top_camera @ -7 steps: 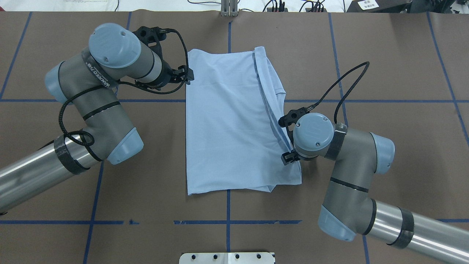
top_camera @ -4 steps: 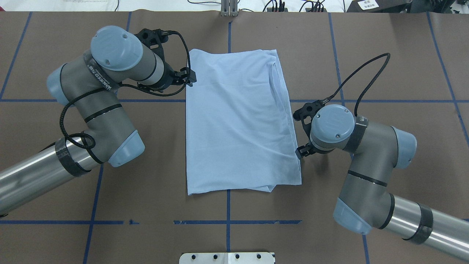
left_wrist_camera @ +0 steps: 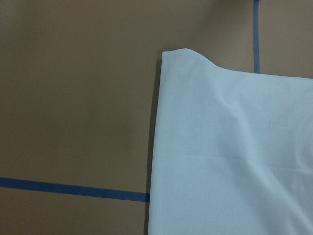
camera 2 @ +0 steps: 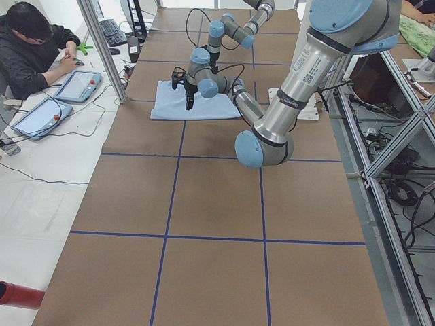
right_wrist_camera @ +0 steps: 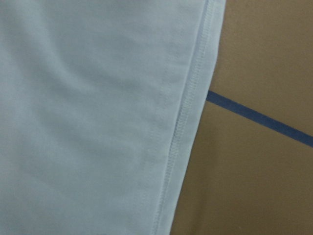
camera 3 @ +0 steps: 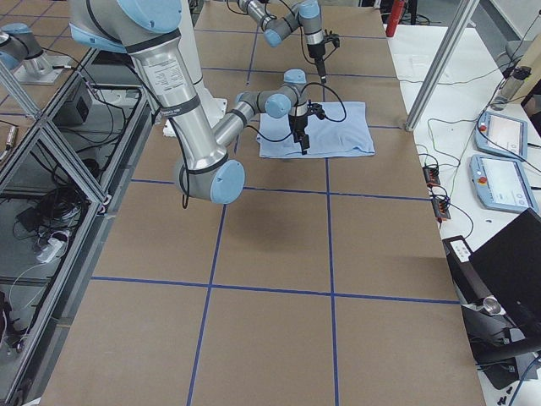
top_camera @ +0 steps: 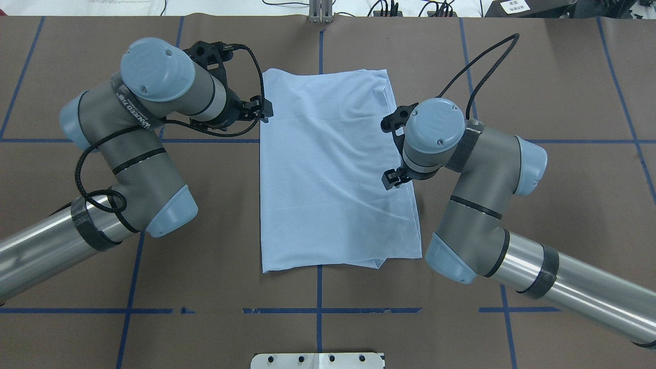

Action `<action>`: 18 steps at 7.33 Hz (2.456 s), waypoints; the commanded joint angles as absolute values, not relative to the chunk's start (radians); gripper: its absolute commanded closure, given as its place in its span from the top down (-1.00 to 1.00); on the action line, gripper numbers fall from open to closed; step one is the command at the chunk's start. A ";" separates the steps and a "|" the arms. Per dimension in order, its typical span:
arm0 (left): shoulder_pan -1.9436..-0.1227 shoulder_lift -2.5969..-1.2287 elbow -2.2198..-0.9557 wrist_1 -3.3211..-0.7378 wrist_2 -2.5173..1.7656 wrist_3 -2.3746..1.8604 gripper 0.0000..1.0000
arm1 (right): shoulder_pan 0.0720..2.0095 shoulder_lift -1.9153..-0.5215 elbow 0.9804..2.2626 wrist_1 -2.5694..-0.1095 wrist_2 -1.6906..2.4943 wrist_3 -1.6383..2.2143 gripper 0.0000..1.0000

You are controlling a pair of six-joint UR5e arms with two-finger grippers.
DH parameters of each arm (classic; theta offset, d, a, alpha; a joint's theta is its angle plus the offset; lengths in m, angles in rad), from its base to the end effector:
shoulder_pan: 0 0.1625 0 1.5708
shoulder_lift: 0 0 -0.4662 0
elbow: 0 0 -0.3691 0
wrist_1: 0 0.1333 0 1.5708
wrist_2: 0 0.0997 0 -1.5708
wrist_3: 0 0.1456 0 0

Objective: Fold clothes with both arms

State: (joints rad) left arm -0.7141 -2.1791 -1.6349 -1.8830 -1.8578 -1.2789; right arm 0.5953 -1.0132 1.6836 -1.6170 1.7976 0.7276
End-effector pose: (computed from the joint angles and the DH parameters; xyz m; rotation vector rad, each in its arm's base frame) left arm 0.4888 -0.5455 0.3094 0.2410 0.9853 -0.2442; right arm -0.5230 -0.4756 0.3856 0.2454 -0.6145 -0.3096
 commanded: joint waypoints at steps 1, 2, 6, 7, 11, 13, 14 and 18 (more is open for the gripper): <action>-0.674 -2.058 -1.774 -1.888 -1.939 -1.343 1.00 | 0.610 -1.021 1.768 -1.603 1.908 0.745 1.00; -0.602 -2.030 -1.823 -1.888 -1.930 -1.494 1.00 | 0.607 -1.066 1.819 -1.598 1.972 0.841 1.00; -0.260 -2.008 -1.858 -1.861 -1.677 -2.072 0.98 | 0.604 -1.075 1.871 -1.597 1.996 0.988 1.00; -0.240 -2.020 -1.849 -1.800 -1.657 -2.091 0.95 | 0.604 -1.075 1.870 -1.597 1.996 0.989 1.00; -0.241 -2.017 -1.841 -1.758 -1.638 -2.089 0.77 | 0.604 -1.075 1.870 -1.597 1.993 0.989 1.00; -0.242 -2.019 -1.839 -1.741 -1.637 -2.089 0.64 | 0.604 -1.075 1.870 -1.597 1.993 0.989 1.00; -0.242 -2.020 -1.839 -1.741 -1.637 -2.089 0.56 | 0.606 -1.075 1.871 -1.585 1.991 0.989 1.00; -0.245 -2.026 -1.832 -1.744 -1.611 -2.074 0.33 | 0.606 -1.081 1.870 -1.583 1.991 0.989 1.00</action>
State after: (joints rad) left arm -0.2446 -2.0231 -1.8329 -1.7425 -1.6251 -2.0775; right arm 0.6065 -1.0781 1.8700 -1.5844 1.9911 0.9894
